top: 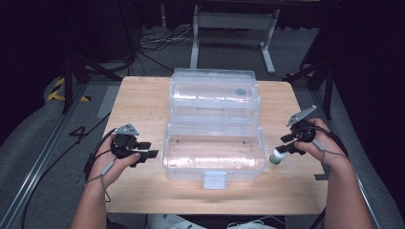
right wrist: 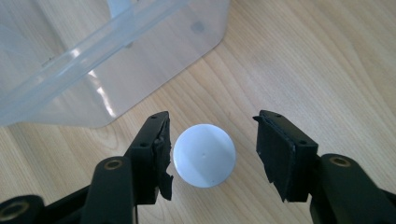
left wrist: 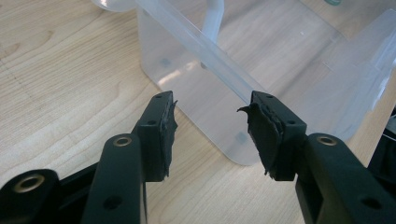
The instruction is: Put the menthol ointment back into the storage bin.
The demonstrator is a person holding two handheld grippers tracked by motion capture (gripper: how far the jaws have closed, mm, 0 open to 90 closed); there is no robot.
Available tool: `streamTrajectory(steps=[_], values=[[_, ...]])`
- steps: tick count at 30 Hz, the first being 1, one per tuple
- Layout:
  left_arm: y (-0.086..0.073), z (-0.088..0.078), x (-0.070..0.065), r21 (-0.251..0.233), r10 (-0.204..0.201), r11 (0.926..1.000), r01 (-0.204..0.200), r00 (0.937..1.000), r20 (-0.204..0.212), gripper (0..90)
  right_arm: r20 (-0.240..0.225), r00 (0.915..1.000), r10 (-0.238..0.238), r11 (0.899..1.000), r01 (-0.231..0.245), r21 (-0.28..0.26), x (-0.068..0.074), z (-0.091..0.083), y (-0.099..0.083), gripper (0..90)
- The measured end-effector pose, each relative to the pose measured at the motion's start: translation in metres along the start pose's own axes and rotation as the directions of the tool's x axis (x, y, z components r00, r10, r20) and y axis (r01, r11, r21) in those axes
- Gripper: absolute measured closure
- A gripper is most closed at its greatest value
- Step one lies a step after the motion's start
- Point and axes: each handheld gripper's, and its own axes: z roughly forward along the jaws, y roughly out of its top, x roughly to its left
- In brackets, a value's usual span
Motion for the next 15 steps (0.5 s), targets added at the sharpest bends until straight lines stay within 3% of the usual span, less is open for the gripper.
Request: streamTrajectory(steps=[15], values=[[-0.001, 0.001, 0.001, 0.002, -0.007, 1.0, 0.007, 1.0, 0.002, 51.6, -0.004, 0.9994, -0.034, 0.995, 0.034, 0.094, 0.004, 0.017, 0.001, 41.3]])
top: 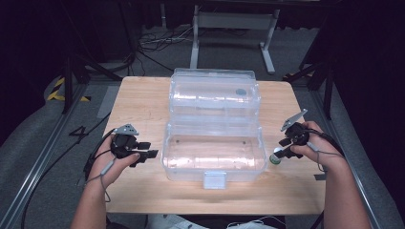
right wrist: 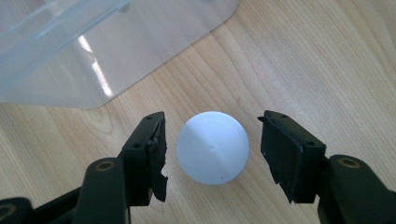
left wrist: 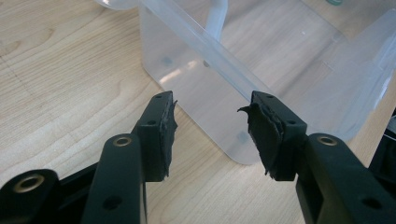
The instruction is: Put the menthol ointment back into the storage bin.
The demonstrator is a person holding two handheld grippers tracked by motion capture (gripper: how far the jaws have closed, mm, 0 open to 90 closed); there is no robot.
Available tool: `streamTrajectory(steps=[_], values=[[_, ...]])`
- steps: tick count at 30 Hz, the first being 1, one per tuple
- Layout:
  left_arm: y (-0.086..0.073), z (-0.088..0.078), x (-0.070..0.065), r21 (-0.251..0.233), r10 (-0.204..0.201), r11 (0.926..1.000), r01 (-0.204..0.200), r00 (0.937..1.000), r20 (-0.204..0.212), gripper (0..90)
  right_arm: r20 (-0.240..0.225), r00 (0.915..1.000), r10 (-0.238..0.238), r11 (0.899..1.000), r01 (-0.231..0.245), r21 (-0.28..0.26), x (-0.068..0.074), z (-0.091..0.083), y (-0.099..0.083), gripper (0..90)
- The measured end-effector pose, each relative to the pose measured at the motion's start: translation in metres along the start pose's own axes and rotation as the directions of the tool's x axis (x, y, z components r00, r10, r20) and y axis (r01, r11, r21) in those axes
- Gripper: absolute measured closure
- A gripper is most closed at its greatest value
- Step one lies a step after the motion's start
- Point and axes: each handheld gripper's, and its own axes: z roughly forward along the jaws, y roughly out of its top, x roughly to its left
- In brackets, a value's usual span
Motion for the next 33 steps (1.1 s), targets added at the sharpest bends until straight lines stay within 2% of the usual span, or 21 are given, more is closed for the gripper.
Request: streamTrajectory(steps=[3, 13, 21, 24, 33], values=[[0.0, 0.0, 0.0, 0.004, 0.004, 1.0, -0.004, 1.0, 0.001, 51.4, -0.01, 0.9999, -0.003, 1.0, 0.003, 0.016, 0.0, 0.005, 0.0, 41.2], [-0.001, 0.001, 0.001, 0.007, 0.0, 1.0, 0.0, 1.0, 0.0, 51.3, 0.003, 0.9999, -0.017, 0.997, 0.017, 0.075, -0.001, 0.015, 0.0, 41.5], [-0.001, 0.001, 0.001, 0.007, 0.0, 1.0, 0.0, 1.0, 0.001, 51.3, -0.005, 0.9998, -0.02, 0.993, 0.02, 0.117, 0.001, 0.02, 0.0, 46.5], [-0.001, 0.001, 0.001, 0.007, 0.0, 1.0, 0.0, 1.0, 0.001, 51.3, 0.0, 0.9997, -0.023, 0.993, 0.023, 0.118, 0.0, 0.02, 0.0, 49.7], [-0.002, 0.0, 0.003, 0.005, -0.011, 0.9999, 0.011, 0.9999, -0.003, 51.2, -0.021, 0.9995, -0.022, 0.993, 0.024, 0.112, 0.001, 0.019, 0.003, 50.3]])
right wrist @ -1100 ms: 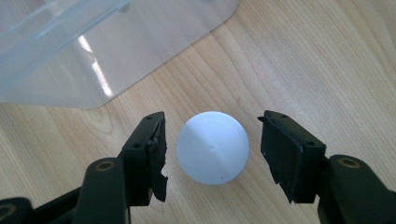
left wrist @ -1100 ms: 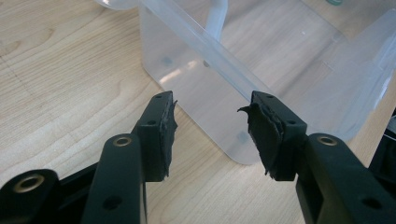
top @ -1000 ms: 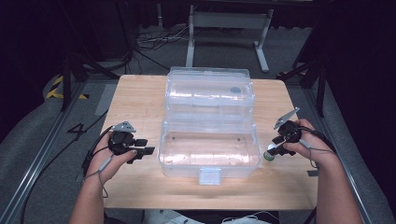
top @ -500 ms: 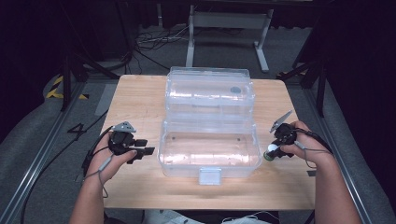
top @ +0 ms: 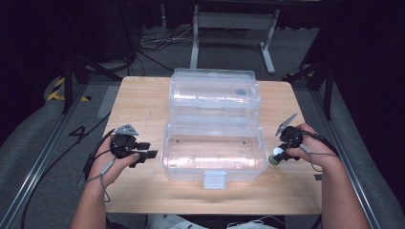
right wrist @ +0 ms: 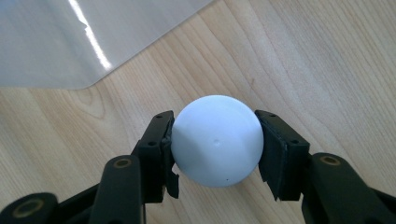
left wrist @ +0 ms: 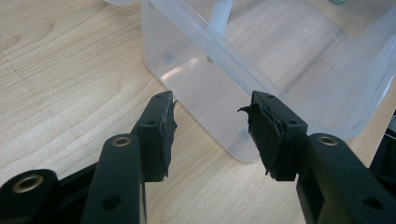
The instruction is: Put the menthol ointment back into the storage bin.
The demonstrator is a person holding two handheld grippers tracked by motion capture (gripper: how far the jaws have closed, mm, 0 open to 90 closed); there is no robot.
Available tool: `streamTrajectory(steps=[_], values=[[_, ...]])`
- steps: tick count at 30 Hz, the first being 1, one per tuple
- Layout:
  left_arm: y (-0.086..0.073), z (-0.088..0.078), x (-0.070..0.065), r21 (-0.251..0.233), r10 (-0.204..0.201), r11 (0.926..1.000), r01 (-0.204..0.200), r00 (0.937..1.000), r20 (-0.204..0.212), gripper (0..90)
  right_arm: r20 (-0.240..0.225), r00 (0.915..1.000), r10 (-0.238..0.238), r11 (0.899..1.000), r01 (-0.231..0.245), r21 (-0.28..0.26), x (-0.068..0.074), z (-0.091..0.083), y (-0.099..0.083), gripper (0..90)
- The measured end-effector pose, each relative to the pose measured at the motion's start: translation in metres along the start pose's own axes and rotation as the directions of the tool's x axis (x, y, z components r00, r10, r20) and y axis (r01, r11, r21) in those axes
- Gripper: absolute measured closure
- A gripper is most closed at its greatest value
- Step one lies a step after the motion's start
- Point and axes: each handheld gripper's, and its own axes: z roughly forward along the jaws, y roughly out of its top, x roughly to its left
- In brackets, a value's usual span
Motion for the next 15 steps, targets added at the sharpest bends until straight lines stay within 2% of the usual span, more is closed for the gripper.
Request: streamTrajectory(steps=[4, 6, 9, 12, 15], values=[[-0.001, -0.001, 0.001, 0.0, -0.005, 1.0, 0.005, 1.0, -0.005, 51.1, -0.005, 1.0, -0.001, 1.0, 0.001, -0.011, 0.0, -0.004, 0.001, 50.3], [-0.002, 0.0, 0.002, 0.005, -0.008, 1.0, 0.008, 0.9999, -0.008, 51.1, -0.001, 0.9999, -0.016, 1.0, 0.016, -0.021, 0.001, -0.01, 0.001, 50.3], [-0.003, 0.0, 0.003, 0.006, -0.009, 0.9999, 0.009, 0.9999, -0.01, 51.1, -0.007, 0.9999, -0.015, 0.999, 0.015, -0.03, 0.003, -0.017, 0.002, 50.3], [-0.004, -0.001, 0.004, 0.005, -0.012, 0.9999, 0.013, 0.9998, -0.013, 51.1, 0.009, 0.9995, -0.032, 0.999, 0.032, -0.033, 0.005, -0.025, 0.003, 50.3], [-0.005, -0.001, 0.004, 0.005, -0.018, 0.9998, 0.019, 0.9997, -0.015, 51.1, 0.007, 0.9994, -0.033, 0.998, 0.033, -0.046, 0.006, -0.028, 0.002, 50.3]])
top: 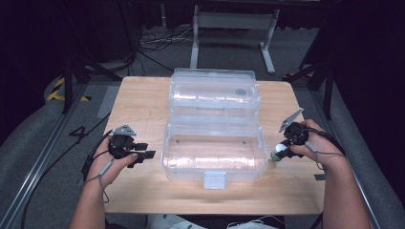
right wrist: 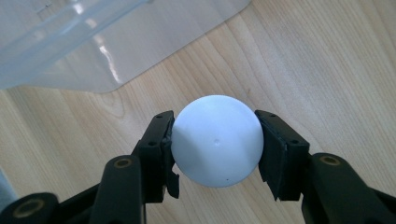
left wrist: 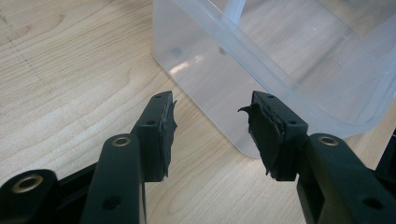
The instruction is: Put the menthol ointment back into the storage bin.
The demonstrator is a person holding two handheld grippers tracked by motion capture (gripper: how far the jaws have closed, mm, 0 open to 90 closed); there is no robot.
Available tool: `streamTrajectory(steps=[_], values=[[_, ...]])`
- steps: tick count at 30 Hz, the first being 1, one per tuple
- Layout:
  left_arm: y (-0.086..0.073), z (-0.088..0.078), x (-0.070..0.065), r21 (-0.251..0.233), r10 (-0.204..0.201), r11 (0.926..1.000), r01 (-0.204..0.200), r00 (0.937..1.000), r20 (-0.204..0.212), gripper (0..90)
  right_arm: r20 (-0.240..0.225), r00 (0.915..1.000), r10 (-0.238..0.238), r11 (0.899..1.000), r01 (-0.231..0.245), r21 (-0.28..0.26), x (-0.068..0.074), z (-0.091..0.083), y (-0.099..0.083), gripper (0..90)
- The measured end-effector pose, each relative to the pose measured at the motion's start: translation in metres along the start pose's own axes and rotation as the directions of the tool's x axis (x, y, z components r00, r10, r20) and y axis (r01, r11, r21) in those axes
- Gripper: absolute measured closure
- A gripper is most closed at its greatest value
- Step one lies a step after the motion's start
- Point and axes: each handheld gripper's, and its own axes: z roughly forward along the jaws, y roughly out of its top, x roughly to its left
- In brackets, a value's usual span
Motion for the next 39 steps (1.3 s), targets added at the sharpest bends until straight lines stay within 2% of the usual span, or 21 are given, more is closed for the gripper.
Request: streamTrajectory(steps=[16, 30, 33, 39], values=[[-0.002, 0.001, 0.001, 0.006, -0.008, 1.0, 0.008, 1.0, -0.002, 50.2, 0.047, 0.9983, -0.033, 0.998, 0.036, -0.061, 0.015, -0.03, 0.004, 50.4], [-0.003, 0.002, 0.003, 0.01, -0.012, 0.9999, 0.012, 0.9999, -0.004, 49.2, 0.045, 0.9969, -0.065, 0.994, 0.069, -0.085, 0.028, -0.048, 0.014, 50.4], [-0.004, 0.002, 0.003, 0.009, -0.017, 0.9998, 0.017, 0.9998, -0.005, 49.2, 0.039, 0.9968, -0.069, 0.994, 0.072, -0.077, 0.029, -0.05, 0.016, 50.4], [-0.004, 0.002, 0.004, 0.009, -0.017, 0.9998, 0.017, 0.9998, -0.009, 48.5, 0.059, 0.9947, -0.084, 0.994, 0.088, -0.068, 0.032, -0.058, 0.02, 50.4]])
